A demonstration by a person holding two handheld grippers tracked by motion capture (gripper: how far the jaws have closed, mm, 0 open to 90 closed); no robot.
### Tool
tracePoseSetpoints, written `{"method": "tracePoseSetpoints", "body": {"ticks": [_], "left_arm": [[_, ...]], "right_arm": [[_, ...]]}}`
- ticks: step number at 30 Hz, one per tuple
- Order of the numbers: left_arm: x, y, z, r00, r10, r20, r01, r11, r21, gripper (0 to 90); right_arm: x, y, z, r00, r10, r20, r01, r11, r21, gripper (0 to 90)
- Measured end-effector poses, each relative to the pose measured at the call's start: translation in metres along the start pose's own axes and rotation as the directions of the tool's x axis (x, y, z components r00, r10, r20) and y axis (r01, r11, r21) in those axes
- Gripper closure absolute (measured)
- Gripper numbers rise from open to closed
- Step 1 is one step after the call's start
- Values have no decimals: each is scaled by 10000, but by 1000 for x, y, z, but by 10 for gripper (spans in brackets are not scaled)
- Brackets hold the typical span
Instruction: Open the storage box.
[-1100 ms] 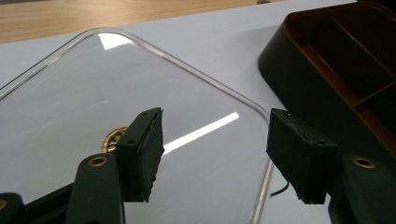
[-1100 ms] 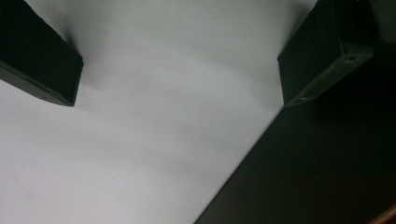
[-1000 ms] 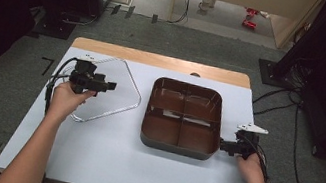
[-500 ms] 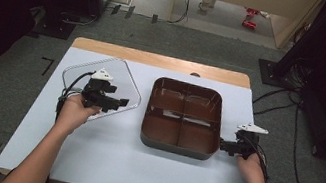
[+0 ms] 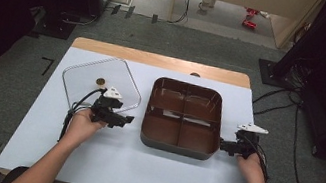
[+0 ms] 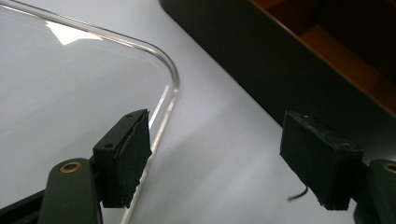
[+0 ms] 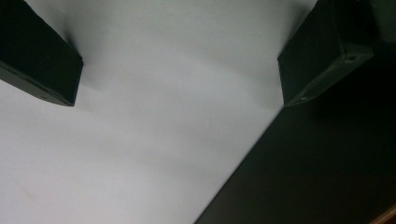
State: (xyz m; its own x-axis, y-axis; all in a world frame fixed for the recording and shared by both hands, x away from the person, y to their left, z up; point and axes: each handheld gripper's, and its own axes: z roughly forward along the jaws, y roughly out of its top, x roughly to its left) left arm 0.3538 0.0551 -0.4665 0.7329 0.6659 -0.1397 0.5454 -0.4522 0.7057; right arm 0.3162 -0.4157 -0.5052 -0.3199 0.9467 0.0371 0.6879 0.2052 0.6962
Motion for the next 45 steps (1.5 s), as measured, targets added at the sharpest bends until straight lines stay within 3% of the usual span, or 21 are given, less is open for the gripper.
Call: {"method": "tracePoseSetpoints", "body": {"ticks": [6, 11, 14, 20, 25, 33, 41, 45], "left_arm": [[-11, -4, 18, 9979, 642, 86, -645, 9966, 504, 249], [-15, -7, 24, 9961, 873, 154, -882, 9932, 756, 249], [-19, -7, 27, 9929, 1192, -22, -1187, 9900, 757, 247], [-21, -13, 29, 9818, 1893, 134, -1898, 9798, 626, 175], [-22, -15, 30, 9789, 2033, 219, -2041, 9777, 493, 140], [-22, -21, 30, 9799, 1990, 129, -1991, 9800, 40, 124], [-22, -21, 30, 9800, 1989, 62, -1989, 9800, 14, 124], [-25, -23, 29, 9823, 1867, -163, -1868, 9824, -2, 122]], "right_arm": [[0, 0, 0, 10000, -8, 3, 8, 10000, -1, 0], [0, 0, 0, 10000, -8, -2, 8, 10000, 2, 0], [0, 0, 0, 10000, 0, -1, 0, 10000, 1, 0], [0, 0, 0, 10000, -6, 3, 6, 10000, 3, 0], [0, 0, 0, 10000, -12, 3, 12, 10000, 5, 0], [0, 0, 0, 10000, -7, 4, 7, 10000, 5, 0], [0, 0, 0, 10000, -11, -1, 11, 10000, 3, 0], [0, 0, 0, 10000, -1, -1, 1, 10000, 1, 0]]}}
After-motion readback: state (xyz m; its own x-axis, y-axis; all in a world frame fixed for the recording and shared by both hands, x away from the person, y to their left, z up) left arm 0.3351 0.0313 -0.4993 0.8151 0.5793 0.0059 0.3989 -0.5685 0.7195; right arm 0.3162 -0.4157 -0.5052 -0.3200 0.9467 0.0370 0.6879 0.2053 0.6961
